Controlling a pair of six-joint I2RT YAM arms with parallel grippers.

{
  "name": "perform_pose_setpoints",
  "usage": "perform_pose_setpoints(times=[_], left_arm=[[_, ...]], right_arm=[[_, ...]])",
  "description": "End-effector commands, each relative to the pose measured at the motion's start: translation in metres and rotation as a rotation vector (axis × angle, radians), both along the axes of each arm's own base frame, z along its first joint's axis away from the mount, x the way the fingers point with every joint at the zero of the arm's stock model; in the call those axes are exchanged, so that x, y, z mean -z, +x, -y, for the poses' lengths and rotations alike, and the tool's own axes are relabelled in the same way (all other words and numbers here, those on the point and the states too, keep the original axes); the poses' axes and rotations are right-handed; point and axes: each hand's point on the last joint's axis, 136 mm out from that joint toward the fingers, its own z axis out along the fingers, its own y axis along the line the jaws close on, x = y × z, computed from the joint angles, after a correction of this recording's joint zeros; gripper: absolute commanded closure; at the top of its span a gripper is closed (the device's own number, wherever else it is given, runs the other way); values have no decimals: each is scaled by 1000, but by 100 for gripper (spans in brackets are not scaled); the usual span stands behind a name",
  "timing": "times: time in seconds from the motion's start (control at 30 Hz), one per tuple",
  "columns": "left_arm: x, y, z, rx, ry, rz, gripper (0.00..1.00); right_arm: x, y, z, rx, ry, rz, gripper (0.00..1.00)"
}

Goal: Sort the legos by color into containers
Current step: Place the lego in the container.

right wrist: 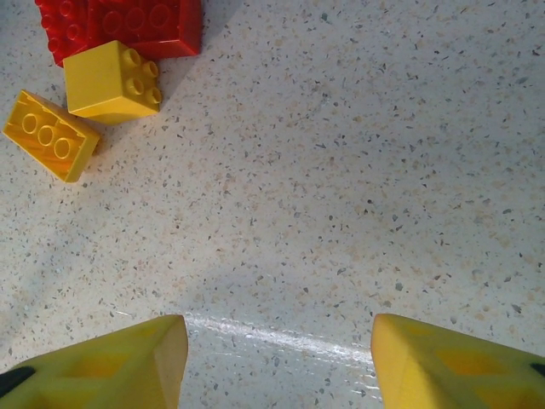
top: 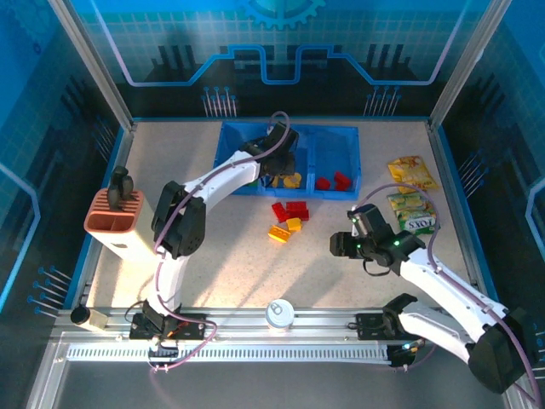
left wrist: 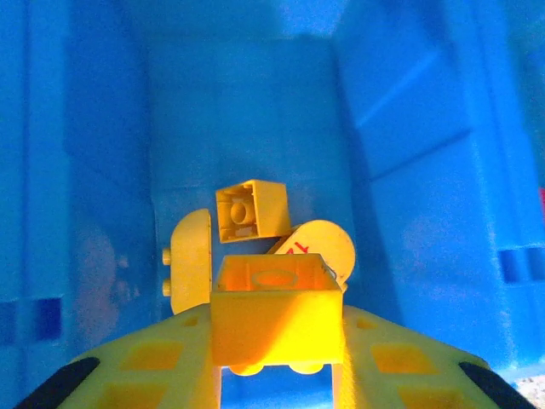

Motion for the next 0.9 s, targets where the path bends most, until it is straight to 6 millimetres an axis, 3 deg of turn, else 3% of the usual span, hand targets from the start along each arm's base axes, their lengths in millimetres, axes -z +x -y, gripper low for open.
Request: perform_pose_setpoints(times=[0.0,0.2,0.47,0.6,0.87], left_arm=[[-14,5,3,22,-4,4,64],[-38,-6,5,32,-43,29,34],[-55,-41,-8,52,-44,42,30],[-42,-76,-13,91,-39,-8,28],[12,-140,-10,203,5,-145,24]], right_arm=[[7,-11,3,8,-1,-37,40],[9,-12,4,10,2,-36,40],[12,-8,-1,2,9,-41,40],[15,-9,-1,4,12,-43,39],[26,-8,-7,0,24,-65,38]])
